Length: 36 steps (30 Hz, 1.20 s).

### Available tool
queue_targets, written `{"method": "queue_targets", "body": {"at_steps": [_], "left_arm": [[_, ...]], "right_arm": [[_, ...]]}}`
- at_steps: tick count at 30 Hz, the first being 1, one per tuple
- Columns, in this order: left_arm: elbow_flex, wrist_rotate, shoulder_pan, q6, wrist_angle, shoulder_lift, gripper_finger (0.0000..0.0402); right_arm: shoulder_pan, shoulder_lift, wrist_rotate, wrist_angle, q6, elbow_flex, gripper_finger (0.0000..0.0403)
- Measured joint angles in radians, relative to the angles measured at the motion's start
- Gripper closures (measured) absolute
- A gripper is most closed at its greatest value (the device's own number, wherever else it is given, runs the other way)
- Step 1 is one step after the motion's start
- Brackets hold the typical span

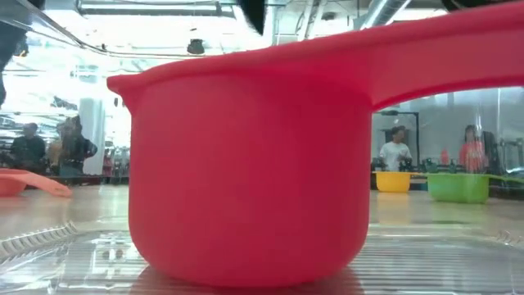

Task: Nest measuring cups in basket
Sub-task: Adjust the transparent bin

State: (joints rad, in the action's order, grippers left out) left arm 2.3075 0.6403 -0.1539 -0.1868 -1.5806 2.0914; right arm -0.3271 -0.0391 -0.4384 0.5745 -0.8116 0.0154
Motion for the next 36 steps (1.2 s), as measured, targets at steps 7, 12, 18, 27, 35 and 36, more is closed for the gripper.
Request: {"method": "queue_targets", "body": {"at_steps": [7,12,18,27,35,36], "left_arm": [[-0.006,-0.239,0.316,0.392,0.042,-0.006,0.0301],[-0.006,-0.521,0.530,0.661,0.043,-0.006,0.0301],[-0.006,-0.723,0.753,0.866,0.060,0.005,0.0301],[-0.014,-0.834,0.957,0.640,0.008,0.033,0.0301],[-0.086,-0.896,0.963,0.603,0.009,0.034,0.0301],[-0.094,-0.898,0.955,0.610,0.009,0.034,0.0301]], "right_arm": [[0.000,0.000,0.143,0.002,0.017,0.000,0.0370],[0.000,0.000,0.230,0.001,0.070,0.000,0.0370],[-0.003,0.000,0.261,-0.022,0.090,0.000,0.0370],[-0.003,-0.043,0.499,-0.052,0.261,0.027,0.0370],[-0.046,-0.323,0.657,-0.114,0.664,0.376,0.0370],[-0.059,-0.377,0.672,-0.160,0.684,0.434,0.0370]]}}
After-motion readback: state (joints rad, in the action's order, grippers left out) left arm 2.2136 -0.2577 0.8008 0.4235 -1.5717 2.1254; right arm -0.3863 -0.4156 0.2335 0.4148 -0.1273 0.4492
